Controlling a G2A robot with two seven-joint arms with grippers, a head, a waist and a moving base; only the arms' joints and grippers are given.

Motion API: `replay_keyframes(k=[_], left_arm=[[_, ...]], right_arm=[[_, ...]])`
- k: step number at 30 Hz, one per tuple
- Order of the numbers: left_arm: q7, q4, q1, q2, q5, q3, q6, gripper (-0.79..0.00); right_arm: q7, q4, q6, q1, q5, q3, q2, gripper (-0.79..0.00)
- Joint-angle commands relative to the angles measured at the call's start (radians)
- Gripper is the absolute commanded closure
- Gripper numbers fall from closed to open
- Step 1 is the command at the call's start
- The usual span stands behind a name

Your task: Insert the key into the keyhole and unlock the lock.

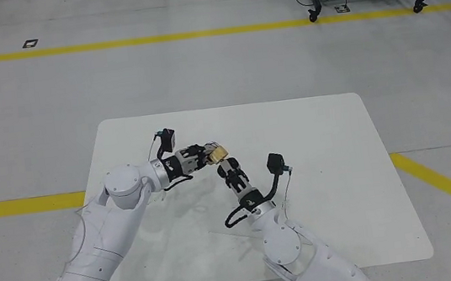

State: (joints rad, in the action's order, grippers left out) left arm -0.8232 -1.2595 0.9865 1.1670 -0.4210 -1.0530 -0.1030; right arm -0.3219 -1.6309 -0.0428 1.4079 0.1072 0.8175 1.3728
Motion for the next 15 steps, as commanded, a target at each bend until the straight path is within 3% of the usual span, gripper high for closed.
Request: replay_keyframes(k=[1,2,15], left_arm=[[0.000,0.001,0.000,0.000,0.000,-0.001,-0.001,0.000],[0.002,0.001,0.000,0.001,0.000,-0.002,-0.002,0.000],[0.023,0.002,0.006,0.002,-0.011,-0.022,-0.008,0.000]], right_arm=[[0.002,-0.004,-0.005,0.002,0.004,0.002,0.002,-0.505],[0.002,-0.007,-0.006,0.004,0.007,0.003,0.003,-0.785],[0.013,-0.038,0.001,0.038,0.031,0.020,0.004,-0.785]])
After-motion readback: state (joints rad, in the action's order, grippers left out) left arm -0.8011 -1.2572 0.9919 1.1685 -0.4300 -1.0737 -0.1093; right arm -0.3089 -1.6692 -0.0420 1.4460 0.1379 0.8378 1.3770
